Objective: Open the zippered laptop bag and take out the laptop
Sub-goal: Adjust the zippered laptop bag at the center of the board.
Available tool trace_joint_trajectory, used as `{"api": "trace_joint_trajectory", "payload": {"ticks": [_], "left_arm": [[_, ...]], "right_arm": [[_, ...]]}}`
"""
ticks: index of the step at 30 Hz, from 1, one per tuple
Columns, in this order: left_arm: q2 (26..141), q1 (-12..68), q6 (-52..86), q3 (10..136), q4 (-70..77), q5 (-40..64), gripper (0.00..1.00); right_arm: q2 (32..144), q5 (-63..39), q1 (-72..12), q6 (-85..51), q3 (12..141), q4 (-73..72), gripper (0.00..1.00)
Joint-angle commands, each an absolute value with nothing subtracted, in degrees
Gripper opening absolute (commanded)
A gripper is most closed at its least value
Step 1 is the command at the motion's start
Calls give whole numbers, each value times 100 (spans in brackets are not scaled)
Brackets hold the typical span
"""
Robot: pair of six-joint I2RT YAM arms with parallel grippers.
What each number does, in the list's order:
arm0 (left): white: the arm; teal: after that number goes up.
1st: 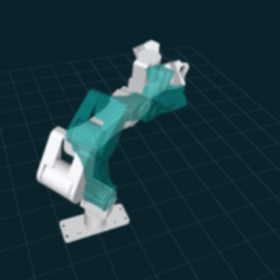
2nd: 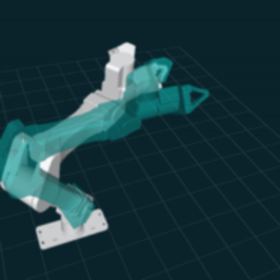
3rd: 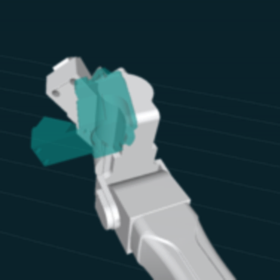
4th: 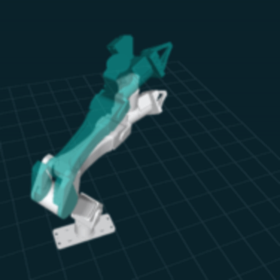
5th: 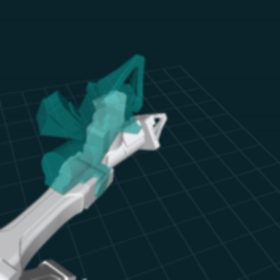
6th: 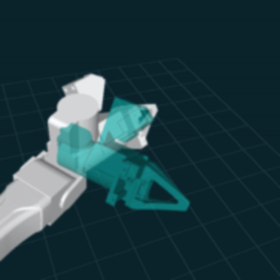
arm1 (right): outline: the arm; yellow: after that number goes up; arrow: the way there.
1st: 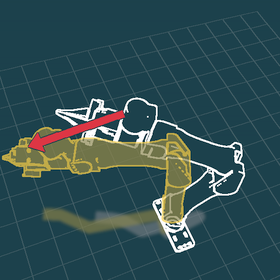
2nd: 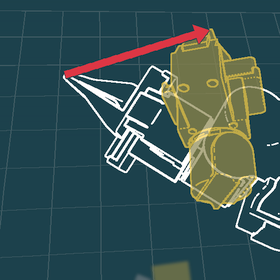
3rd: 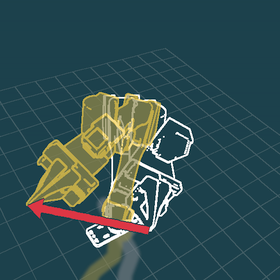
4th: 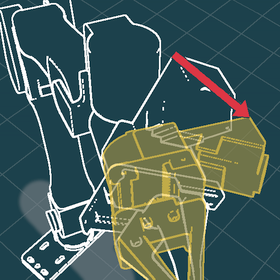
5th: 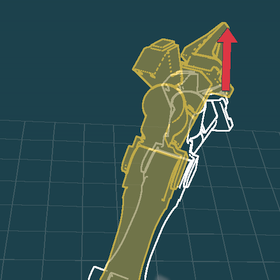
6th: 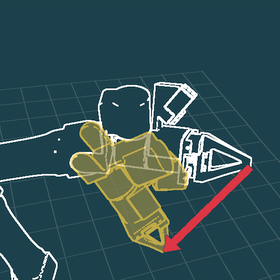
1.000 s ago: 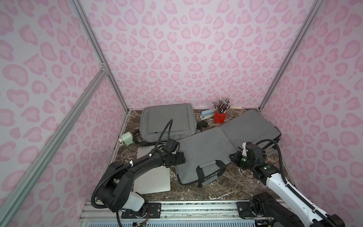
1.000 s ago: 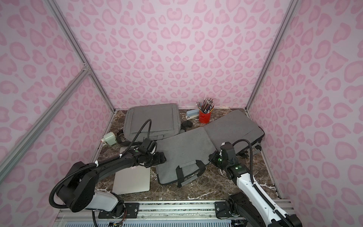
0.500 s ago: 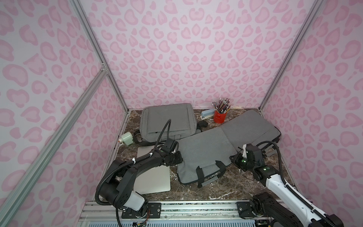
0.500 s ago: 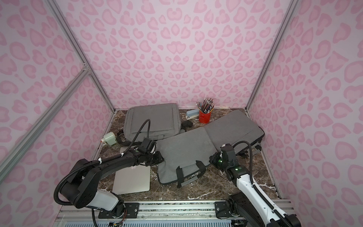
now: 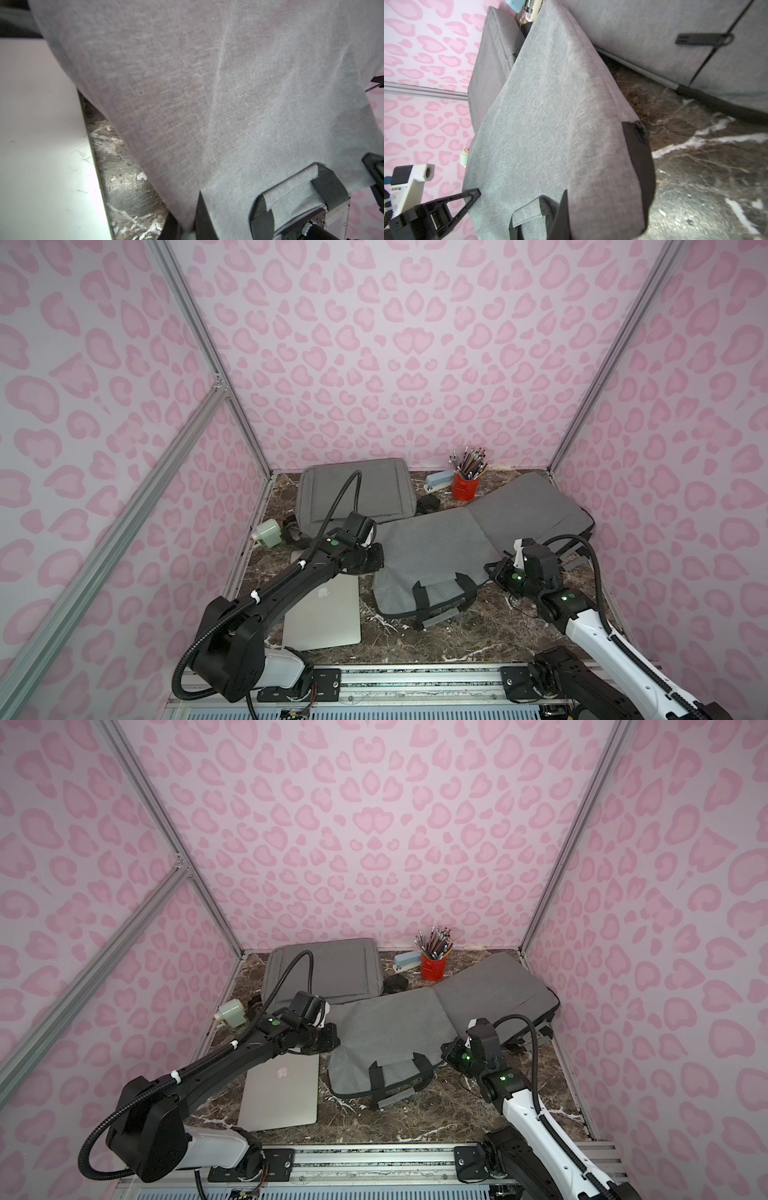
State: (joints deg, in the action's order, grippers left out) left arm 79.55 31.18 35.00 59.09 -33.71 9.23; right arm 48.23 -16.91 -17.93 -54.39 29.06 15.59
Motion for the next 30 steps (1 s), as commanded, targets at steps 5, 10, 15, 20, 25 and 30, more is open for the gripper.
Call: {"api": "trace_joint_trajectory", "payload": {"ticks": [5,10,15,20,25,30], "left_arm": [[8212,2591,2332,7101,-3730,810,2],[8701,1981,1769,7786,-3840,917,2],[9650,1416,1303,8713,-4081,820,2],[10439,1036,1078,9240,-4094,918,4],[10870,983,1005,9391,-4061,740,12],[11137,976,898,9635,-4486,396,44]], "right_arm": [[5313,-1723,-2536,-5457,3458,158,0],[6063,-1386,-3012,-5562,3780,-446,0],[7325,-1242,-3411,-5597,4408,-862,0],[8124,-1045,-3688,-5704,4692,-1344,0],[8600,-933,-3814,-5719,4756,-1529,0],[8831,-994,-3841,-5783,4660,-1603,0]]}}
